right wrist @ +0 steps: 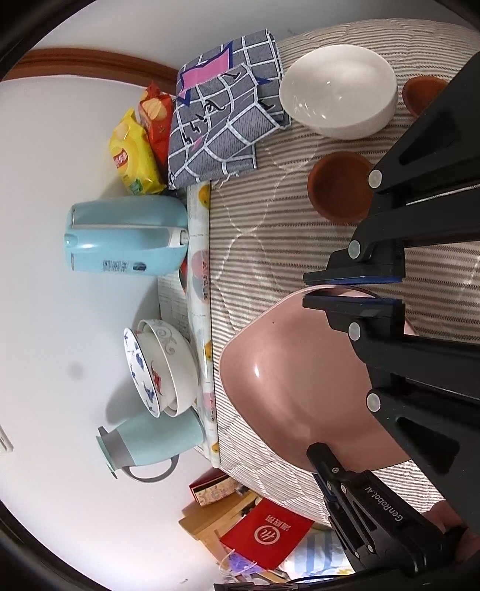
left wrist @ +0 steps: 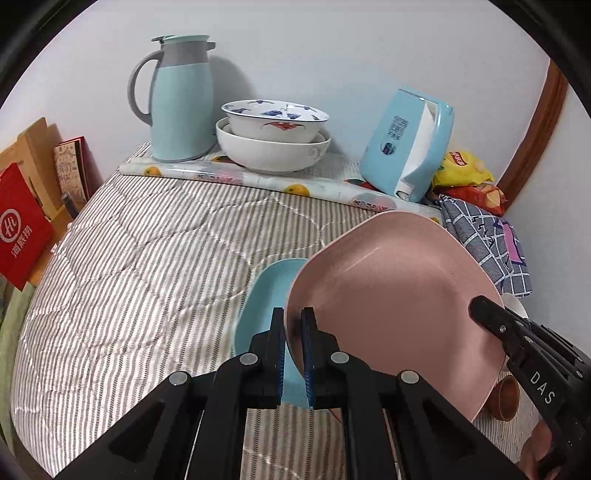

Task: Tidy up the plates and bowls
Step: 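Lift the pink plate with both grippers and carry it over the light-blue plate, then lower the pink plate onto the light-blue plate and open both grippers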

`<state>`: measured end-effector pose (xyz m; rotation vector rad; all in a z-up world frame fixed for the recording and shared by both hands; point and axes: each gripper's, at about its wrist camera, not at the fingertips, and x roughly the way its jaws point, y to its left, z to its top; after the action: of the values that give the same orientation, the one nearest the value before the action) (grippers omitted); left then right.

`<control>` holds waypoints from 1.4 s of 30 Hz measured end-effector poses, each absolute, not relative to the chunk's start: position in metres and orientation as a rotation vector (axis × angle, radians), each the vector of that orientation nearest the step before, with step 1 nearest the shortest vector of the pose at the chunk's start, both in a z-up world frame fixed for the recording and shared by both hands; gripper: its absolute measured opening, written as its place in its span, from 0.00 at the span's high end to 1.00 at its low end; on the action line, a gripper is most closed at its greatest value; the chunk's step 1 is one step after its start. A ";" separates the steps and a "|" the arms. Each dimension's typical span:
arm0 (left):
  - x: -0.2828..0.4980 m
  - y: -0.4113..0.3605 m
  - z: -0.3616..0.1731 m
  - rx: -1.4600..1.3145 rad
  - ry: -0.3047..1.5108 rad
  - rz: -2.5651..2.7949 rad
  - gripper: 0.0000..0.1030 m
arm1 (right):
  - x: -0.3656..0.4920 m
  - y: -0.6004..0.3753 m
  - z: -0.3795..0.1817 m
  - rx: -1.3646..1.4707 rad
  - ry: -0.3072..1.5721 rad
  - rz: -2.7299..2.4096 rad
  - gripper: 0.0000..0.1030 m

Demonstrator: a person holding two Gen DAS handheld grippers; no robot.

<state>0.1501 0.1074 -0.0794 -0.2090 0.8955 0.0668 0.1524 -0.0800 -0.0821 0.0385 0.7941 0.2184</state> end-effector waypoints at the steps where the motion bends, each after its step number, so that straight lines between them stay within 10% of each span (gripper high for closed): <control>1: 0.150 0.109 -0.080 -0.210 0.896 0.069 0.91 | 0.153 -0.078 -0.083 0.037 0.795 0.221 0.95; 42: 0.175 0.129 -0.140 -0.248 1.013 0.130 0.91 | 0.200 -0.053 -0.136 -0.009 0.917 0.273 0.95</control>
<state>0.1751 0.1294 -0.1396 -0.2481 1.0129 0.1299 0.2002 -0.0533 -0.1361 -0.0089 0.9174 0.2728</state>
